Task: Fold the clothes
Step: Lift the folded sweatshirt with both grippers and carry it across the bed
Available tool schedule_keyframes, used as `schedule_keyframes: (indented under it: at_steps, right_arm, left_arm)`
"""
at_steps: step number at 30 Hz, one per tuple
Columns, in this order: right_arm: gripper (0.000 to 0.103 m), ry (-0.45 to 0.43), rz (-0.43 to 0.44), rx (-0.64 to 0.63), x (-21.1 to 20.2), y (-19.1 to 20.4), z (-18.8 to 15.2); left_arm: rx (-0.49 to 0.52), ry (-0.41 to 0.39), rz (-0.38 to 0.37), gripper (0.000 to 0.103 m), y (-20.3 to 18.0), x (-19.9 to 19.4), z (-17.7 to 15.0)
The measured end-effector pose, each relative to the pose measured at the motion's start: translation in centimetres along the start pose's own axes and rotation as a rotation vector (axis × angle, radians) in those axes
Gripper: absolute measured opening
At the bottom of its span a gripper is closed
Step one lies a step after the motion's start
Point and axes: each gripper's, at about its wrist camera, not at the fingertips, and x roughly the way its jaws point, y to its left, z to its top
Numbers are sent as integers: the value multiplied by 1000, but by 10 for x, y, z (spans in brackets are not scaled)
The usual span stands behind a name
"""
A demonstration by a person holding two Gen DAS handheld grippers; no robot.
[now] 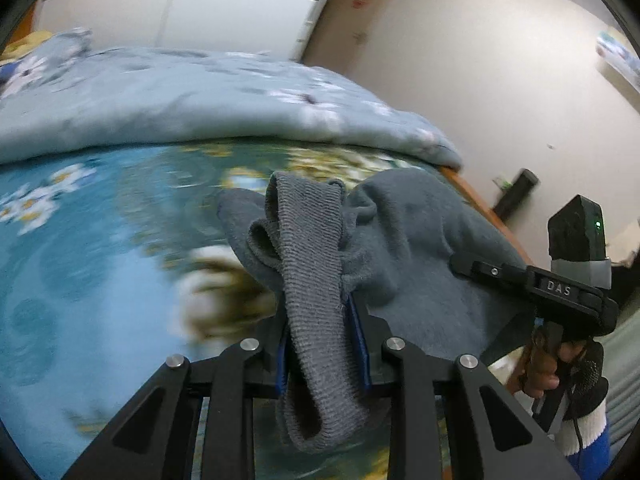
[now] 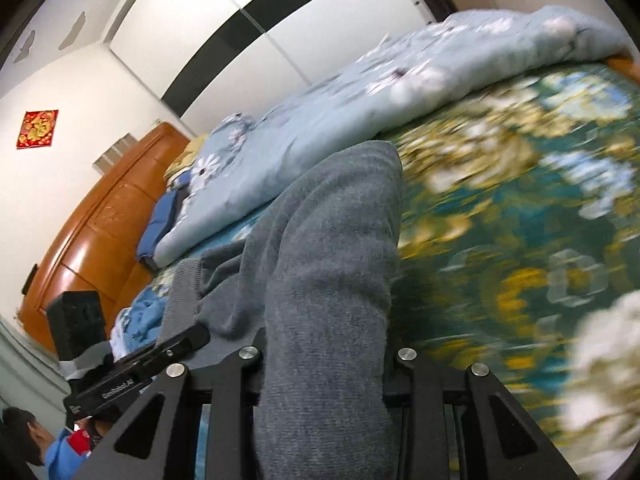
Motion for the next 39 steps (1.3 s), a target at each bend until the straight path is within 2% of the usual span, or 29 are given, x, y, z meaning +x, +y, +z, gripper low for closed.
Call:
schedule_keyframes:
  at_steps: [6, 10, 17, 20, 24, 26, 28, 30, 33, 35, 39]
  right_arm:
    - [33, -8, -94, -13, -63, -70, 31]
    - [33, -2, -155, -28, -90, -113, 50]
    - [33, -3, -198, -28, -119, -175, 70]
    - [33, 5, -200, -6, -115, -202, 65]
    - [34, 61, -218, 43, -93, -233, 43]
    - [38, 52, -205, 69, -90, -245, 35]
    - [47, 26, -190, 92, -93, -253, 31]
    - [50, 4, -197, 90, -98, -253, 29]
    - [55, -30, -223, 80, -110, -250, 27]
    - [55, -54, -245, 89, -123, -249, 26]
    - [56, -159, -363, 113, -155, -242, 30]
  left_arm:
    - [34, 33, -91, 28, -81, 58, 7]
    - [61, 42, -130, 28, -128, 90, 7]
    - [114, 58, -175, 28, -179, 133, 8]
    - [123, 100, -158, 28, -182, 157, -6]
    - [112, 171, -125, 29, -173, 183, -28]
    - [116, 172, -126, 32, -171, 185, -29]
    - [132, 183, -130, 33, -173, 181, -26]
    - [142, 186, -140, 33, -174, 175, -22]
    - [140, 159, -143, 33, -171, 161, -23]
    - [123, 113, -128, 33, -164, 149, -21]
    - [97, 22, -84, 33, -154, 121, -8]
